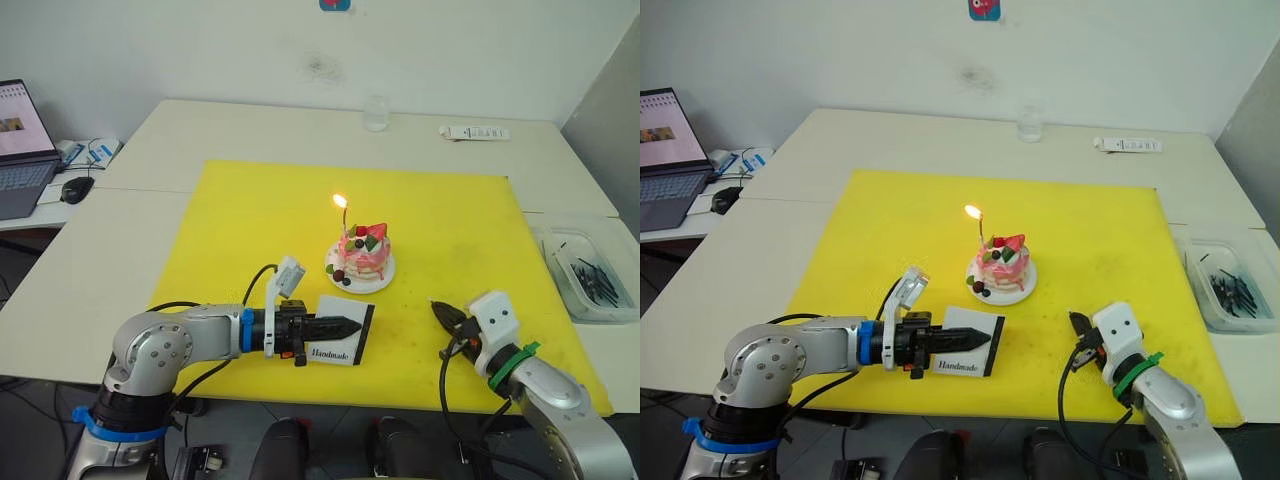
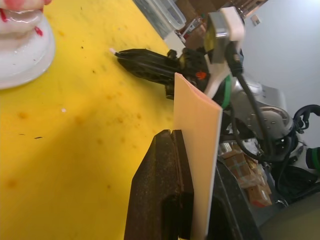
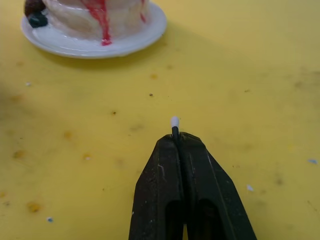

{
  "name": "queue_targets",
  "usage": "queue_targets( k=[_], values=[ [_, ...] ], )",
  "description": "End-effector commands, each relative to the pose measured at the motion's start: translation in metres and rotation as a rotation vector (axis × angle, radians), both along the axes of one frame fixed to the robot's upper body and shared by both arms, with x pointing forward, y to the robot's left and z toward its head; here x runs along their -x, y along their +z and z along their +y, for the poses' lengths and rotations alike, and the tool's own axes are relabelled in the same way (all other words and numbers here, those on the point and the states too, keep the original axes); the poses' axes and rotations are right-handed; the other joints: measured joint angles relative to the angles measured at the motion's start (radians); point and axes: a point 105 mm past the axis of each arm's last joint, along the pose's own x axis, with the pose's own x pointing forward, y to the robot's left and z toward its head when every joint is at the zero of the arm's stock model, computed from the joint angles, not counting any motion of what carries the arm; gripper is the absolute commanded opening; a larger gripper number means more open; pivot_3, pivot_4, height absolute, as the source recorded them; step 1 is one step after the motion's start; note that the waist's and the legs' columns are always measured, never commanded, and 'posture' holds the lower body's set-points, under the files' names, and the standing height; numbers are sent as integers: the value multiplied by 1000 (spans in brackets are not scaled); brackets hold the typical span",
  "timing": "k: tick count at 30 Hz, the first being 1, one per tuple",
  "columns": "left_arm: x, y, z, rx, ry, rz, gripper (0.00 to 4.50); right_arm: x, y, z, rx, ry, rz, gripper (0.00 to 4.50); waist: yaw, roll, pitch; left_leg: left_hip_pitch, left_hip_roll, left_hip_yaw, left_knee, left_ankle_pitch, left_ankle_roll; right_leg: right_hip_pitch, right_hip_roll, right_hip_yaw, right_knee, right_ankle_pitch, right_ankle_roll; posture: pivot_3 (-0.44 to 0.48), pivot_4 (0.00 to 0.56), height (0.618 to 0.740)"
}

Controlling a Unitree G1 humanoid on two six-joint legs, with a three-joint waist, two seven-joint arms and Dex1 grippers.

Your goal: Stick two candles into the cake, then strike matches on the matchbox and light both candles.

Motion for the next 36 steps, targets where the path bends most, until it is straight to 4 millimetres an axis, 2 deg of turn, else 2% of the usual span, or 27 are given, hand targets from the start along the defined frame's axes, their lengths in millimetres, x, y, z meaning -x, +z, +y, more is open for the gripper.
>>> queue_targets(
  k=[1,6,10,17,26,36],
  values=[
    [-8,10,-6,13,46,-74,0,3,38,9,35,106,-103,39,0,0,0,0,0,0,0,0,0,0,0,0,0,0,0,0,150,727],
    [-18,13,-11,11,96,-118,0,13,68,19,197,280,-157,39,1,0,0,0,-1,-1,0,0,0,0,1,-1,0,2,4,0,150,727],
    [-22,16,-15,23,96,-123,0,25,78,32,329,458,-151,39,1,-1,1,-1,-1,-1,0,0,0,1,1,-1,-1,2,5,0,150,727],
    [-25,19,-18,49,78,-101,0,32,75,46,452,614,-117,39,1,-2,1,-1,-1,-1,0,0,0,0,2,-2,-2,2,5,0,150,727],
    [-21,20,-22,62,50,-80,0,20,71,61,514,648,-152,39,1,-2,1,-1,-1,-1,0,0,0,0,2,-1,-2,3,5,0,150,727],
    [-16,20,-23,73,39,-73,0,11,66,64,548,653,-148,39,1,-2,1,-1,-1,-1,0,0,0,0,2,-2,-2,3,5,0,150,727]
  ],
)
